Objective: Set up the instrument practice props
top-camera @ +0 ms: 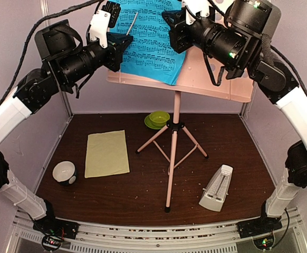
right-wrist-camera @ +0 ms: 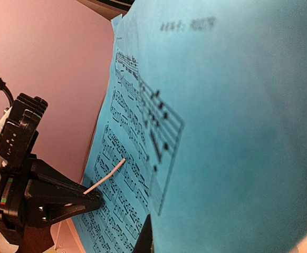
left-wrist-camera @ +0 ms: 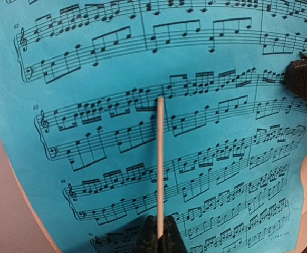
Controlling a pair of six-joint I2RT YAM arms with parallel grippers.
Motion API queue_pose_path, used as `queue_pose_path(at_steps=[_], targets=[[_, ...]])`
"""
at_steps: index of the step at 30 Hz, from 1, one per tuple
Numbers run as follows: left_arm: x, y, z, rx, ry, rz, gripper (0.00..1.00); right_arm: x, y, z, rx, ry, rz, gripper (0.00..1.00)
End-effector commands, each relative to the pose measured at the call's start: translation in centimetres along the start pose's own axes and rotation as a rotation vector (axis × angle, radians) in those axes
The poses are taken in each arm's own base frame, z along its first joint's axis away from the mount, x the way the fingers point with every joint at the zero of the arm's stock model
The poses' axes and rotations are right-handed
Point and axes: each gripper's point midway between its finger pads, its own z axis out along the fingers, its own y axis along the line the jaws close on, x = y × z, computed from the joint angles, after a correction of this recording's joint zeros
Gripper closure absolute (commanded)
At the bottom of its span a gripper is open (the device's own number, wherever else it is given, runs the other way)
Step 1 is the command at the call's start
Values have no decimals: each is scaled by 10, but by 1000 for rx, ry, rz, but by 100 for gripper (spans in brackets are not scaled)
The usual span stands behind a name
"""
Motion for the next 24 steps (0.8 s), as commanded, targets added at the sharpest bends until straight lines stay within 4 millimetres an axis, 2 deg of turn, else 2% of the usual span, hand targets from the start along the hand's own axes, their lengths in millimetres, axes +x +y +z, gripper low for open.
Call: queue_pose_path(at_steps=[1, 5, 9, 20, 21, 24], targets=[[-19, 1, -6, 16, -77, -36, 100, -10, 4, 5, -16, -53, 13, 98], [-20, 1, -6, 18, -79, -36, 100, -8, 8, 8, -29, -54, 6, 94], [-19, 0, -7, 20, -77, -39, 100, -11, 1, 6, -7, -59, 15, 69], [-16, 0, -5, 17, -69, -33, 100, -19, -26, -1, 76, -75, 47, 32], [-17, 0, -5, 18, -68, -32, 98, -20, -29, -2, 85, -79, 52, 29], [-18, 1, -6, 19, -73, -34, 80, -24, -39, -5, 119, -86, 68, 21]])
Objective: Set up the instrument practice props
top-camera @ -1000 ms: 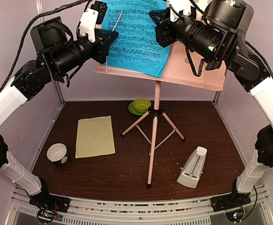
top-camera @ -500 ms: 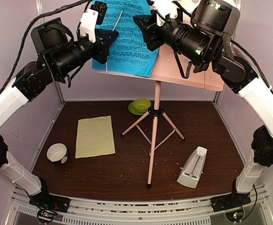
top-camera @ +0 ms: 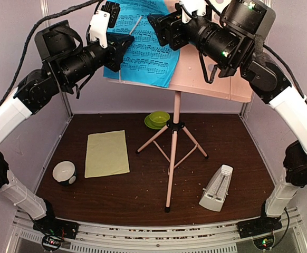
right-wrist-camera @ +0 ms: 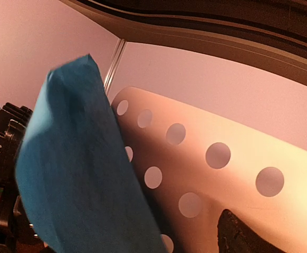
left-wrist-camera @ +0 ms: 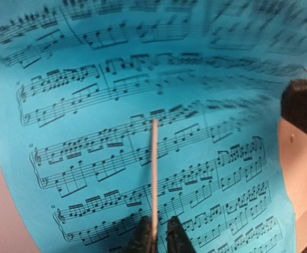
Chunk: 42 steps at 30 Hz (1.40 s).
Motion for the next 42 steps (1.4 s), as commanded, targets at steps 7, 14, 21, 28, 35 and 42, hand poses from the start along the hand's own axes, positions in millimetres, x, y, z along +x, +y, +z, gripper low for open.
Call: queue_pose_path(at_steps=[7, 14, 21, 28, 35, 42], targets=[[-23, 6, -11, 7, -74, -38, 50, -30, -53, -20, 140, -64, 79, 3], [-34, 11, -22, 17, -84, -50, 23, -36, -63, -29, 144, -71, 117, 0], [-35, 23, -40, 11, -19, -86, 3, -36, -66, -48, 67, -54, 215, 0], [-26, 47, -77, -55, 19, -152, 2, -18, -57, -71, -30, -8, 325, 0], [38, 80, -116, -217, 166, -306, 2, 2, -60, -99, -64, 28, 423, 0], [164, 117, -153, -451, 404, -506, 2, 29, -75, -126, -10, 76, 514, 0]])
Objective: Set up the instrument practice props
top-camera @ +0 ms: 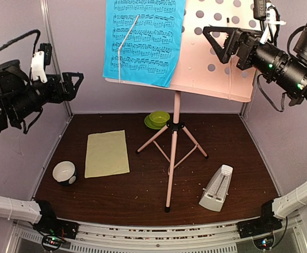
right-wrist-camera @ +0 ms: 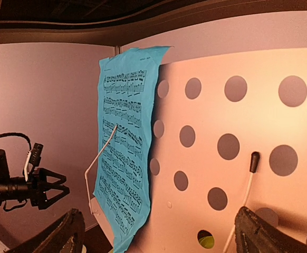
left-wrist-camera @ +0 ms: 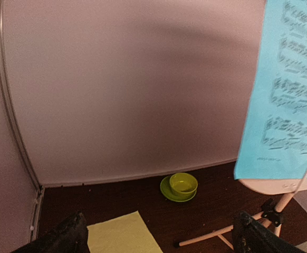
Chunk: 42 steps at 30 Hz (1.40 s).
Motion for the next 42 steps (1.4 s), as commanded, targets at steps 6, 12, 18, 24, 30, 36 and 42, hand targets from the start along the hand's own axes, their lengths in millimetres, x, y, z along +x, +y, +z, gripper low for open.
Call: queue_pose_path(at_steps=[6, 12, 18, 24, 30, 36, 42], targets=[[174, 70, 36, -182, 406, -306, 2, 41, -42, -44, 126, 78, 142, 0], [252, 75, 72, -173, 677, -284, 2, 117, -50, -66, 161, 209, 190, 0], [299, 94, 107, -161, 835, -324, 2, 191, -25, -86, 82, 321, 235, 0], [319, 99, 133, -123, 899, -343, 2, 252, 10, -97, 3, 441, 236, 0], [308, 72, 136, 59, 813, -363, 4, 247, 15, -101, -15, 433, 221, 0], [299, 52, 126, 158, 779, -323, 9, 222, -11, -114, 22, 369, 239, 0], [312, 7, 128, 306, 785, -318, 17, 269, -10, -117, 93, 471, 254, 3]])
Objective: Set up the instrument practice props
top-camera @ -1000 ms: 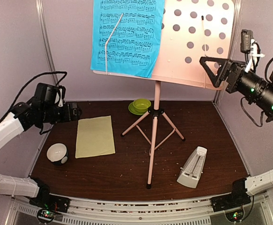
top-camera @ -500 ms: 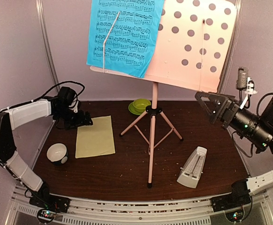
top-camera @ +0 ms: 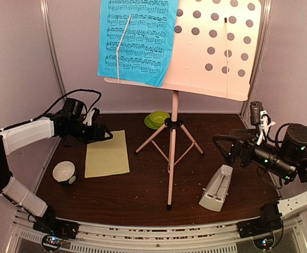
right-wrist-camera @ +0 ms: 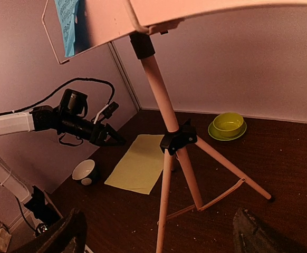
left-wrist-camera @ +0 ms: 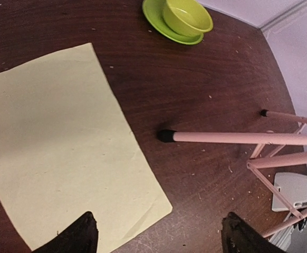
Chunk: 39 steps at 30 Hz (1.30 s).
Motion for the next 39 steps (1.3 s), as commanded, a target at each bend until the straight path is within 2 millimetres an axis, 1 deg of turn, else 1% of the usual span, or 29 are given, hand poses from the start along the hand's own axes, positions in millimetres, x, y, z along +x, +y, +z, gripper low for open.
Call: queue_pose_path(at_steps=[1, 2, 5, 11, 14, 16, 17, 19, 22, 25, 28, 33, 36, 39], targets=[[4, -45, 17, 162, -16, 94, 18, 43, -7, 19, 72, 96, 22, 4], [5, -54, 21, 188, -13, 106, 20, 51, -4, 25, 69, 111, 42, 4], [10, -73, 35, 227, 17, 124, 24, 73, -2, 40, 80, 153, 99, 5], [26, -94, 71, 273, 77, 113, 31, 114, -2, 74, 98, 245, 134, 7], [28, -102, 84, 292, 81, 101, 33, 128, -1, 87, 104, 270, 143, 7], [28, -101, 92, 279, 76, 89, 34, 138, -3, 95, 110, 279, 153, 7], [26, -100, 95, 273, 69, 86, 35, 140, -7, 96, 117, 277, 159, 7], [23, -99, 100, 263, 63, 69, 36, 144, -23, 99, 142, 274, 194, 8], [18, -104, 108, 291, 57, 53, 37, 143, -49, 102, 178, 257, 248, 10], [17, -103, 121, 291, 61, 29, 39, 139, -67, 103, 216, 265, 245, 11], [16, -100, 131, 282, 62, 2, 43, 134, -82, 98, 252, 271, 244, 11], [14, -99, 137, 282, 45, -24, 45, 105, -95, 87, 272, 242, 222, 11], [15, -97, 139, 278, 49, -26, 47, 80, -106, 82, 307, 214, 216, 11], [15, -97, 140, 279, 49, -24, 47, 58, -118, 82, 315, 188, 224, 11]])
